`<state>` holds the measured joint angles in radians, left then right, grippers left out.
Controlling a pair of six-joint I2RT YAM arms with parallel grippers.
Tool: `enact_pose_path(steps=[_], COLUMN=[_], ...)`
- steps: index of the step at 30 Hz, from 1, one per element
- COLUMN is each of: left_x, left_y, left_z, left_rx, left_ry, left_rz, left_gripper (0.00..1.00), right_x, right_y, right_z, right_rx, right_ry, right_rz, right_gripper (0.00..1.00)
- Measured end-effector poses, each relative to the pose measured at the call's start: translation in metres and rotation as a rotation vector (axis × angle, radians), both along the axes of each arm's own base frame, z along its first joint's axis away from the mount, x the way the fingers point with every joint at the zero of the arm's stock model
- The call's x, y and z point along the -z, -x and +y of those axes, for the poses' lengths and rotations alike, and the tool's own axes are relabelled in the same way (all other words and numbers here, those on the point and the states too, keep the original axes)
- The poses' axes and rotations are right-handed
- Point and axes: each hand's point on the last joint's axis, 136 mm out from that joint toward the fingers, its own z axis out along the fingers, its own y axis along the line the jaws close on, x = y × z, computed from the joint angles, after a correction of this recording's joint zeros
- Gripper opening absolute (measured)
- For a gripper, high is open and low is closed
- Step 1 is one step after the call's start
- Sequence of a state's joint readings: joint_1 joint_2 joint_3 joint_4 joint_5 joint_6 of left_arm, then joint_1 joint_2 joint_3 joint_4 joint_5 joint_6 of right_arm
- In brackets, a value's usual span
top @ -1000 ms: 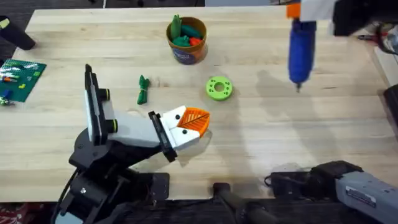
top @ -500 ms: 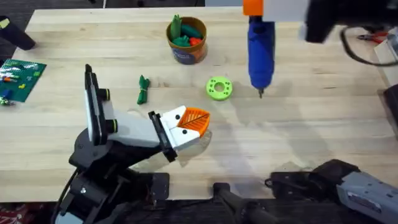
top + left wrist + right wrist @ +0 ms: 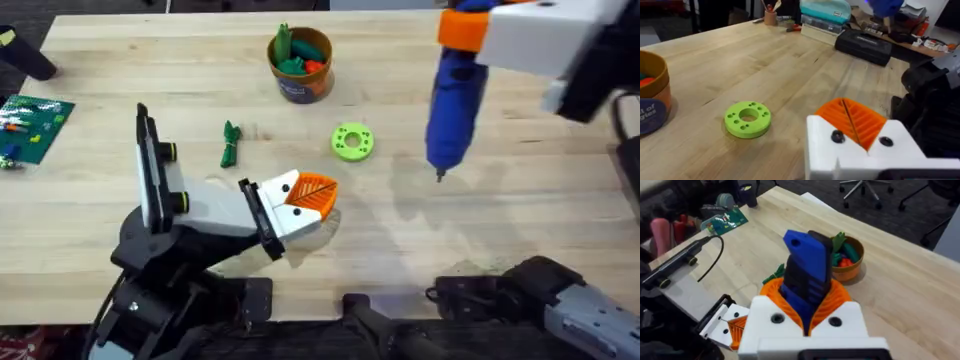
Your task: Pick up the gripper from the table and insert it into the empty holder that is missing its gripper. Then pick up a screw, insert it into the mounting hole, and use the screwdriver to tighten it. Finally, clean up the table by picking up the vegetable and placing it into the bucket.
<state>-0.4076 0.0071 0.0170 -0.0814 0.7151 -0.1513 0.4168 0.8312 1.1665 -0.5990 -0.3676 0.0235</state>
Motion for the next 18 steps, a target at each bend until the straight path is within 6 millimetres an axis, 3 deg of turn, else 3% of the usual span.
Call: enact_pose_path(steps=[7,12,18], left_x=[0.000,0.000,0.000], left_y=[0.001,0.001,0.002], left_z=[0.000,-0.001,-0.001], left_rx=[0.006,0.007,0.011], left_ry=[0.001,0.001,0.001], left_rz=[0.000,0.001,0.001], left_gripper=[0.015,0.015,0.015], right_x=[0.008,0.001,0.012], right_y=[-0.009,0.006,0.022], right_z=[0.023,0.037,0.047], right_rx=[-0.104,-0.229,-0.306], right_ry=[-0.052,-0.073,-0.095], right_rz=[-0.003,-0.034,-0.063], right_gripper=[0.030,0.030,0.030])
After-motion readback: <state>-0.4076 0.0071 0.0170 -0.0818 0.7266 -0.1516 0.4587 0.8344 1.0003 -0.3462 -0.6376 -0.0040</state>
